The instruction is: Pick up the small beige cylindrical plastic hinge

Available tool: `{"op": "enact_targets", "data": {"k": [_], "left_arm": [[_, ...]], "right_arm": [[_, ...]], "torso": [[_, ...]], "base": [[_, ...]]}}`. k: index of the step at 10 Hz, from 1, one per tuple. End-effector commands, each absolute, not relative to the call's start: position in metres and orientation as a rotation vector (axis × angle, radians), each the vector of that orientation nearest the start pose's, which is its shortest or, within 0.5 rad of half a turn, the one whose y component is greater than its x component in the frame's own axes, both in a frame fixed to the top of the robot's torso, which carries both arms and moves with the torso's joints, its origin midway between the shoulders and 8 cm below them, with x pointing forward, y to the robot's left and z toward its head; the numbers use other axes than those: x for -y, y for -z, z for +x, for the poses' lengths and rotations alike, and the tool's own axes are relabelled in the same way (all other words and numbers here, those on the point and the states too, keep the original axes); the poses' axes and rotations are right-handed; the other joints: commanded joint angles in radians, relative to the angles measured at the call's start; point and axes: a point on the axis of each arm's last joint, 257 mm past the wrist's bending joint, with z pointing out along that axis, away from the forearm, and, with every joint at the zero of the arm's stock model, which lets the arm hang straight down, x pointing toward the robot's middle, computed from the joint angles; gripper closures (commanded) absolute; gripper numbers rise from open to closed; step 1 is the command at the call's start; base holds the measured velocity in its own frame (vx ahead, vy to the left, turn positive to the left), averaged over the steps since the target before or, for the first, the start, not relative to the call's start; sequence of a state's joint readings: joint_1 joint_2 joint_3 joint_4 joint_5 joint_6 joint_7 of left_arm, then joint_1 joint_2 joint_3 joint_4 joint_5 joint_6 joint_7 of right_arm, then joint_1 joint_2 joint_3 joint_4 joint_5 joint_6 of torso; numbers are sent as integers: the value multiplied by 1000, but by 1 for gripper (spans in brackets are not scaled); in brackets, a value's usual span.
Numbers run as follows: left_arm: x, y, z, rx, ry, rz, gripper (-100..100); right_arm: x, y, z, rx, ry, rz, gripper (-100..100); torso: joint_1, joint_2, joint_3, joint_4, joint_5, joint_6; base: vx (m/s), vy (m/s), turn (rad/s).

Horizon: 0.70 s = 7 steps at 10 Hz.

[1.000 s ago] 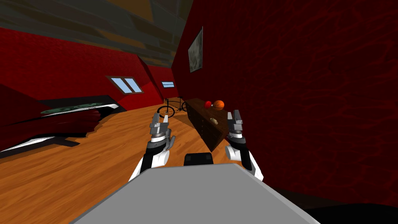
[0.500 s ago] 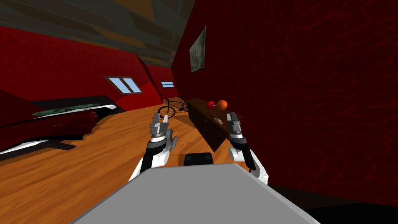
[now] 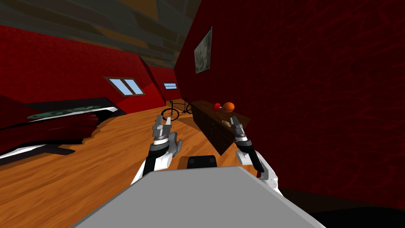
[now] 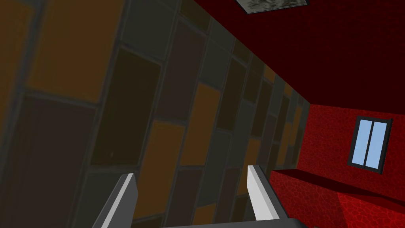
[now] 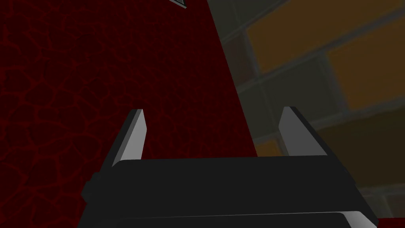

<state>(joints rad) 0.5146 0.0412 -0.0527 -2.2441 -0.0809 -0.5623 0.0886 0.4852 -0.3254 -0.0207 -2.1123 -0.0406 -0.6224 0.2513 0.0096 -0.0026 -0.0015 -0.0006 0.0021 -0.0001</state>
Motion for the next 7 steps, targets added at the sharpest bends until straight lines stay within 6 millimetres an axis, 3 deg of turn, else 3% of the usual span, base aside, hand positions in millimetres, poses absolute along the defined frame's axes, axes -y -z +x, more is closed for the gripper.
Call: {"op": "enact_targets", "data": {"k": [1,4,5,6,7], "left_arm": [[-248,-13,343,-670,1391,-608,0],[-248,-13,343,-670,1391,-607,0],[-248,-13,343,-670,1391,-608,0],[-248,-13,343,-670,1391,-607,0],[-248,-13,343,-670,1391,-608,0]], "right_arm": [[274,28,356,-935,-1049,329,-100],[290,58,363,-1045,-978,296,-100],[289,58,363,-1057,-976,281,-100],[301,75,366,-1109,-935,275,-100],[300,75,366,-1123,-932,255,-100]], "torso": [[0,0,0,0,0,0],[0,0,0,0,0,0],[1,0,0,0,0,0],[0,0,0,0,0,0],[2,-1,-1,0,0,0]], "base": [[27,140,-21],[35,165,-15],[39,145,-16],[59,180,3],[52,141,-16]]}}
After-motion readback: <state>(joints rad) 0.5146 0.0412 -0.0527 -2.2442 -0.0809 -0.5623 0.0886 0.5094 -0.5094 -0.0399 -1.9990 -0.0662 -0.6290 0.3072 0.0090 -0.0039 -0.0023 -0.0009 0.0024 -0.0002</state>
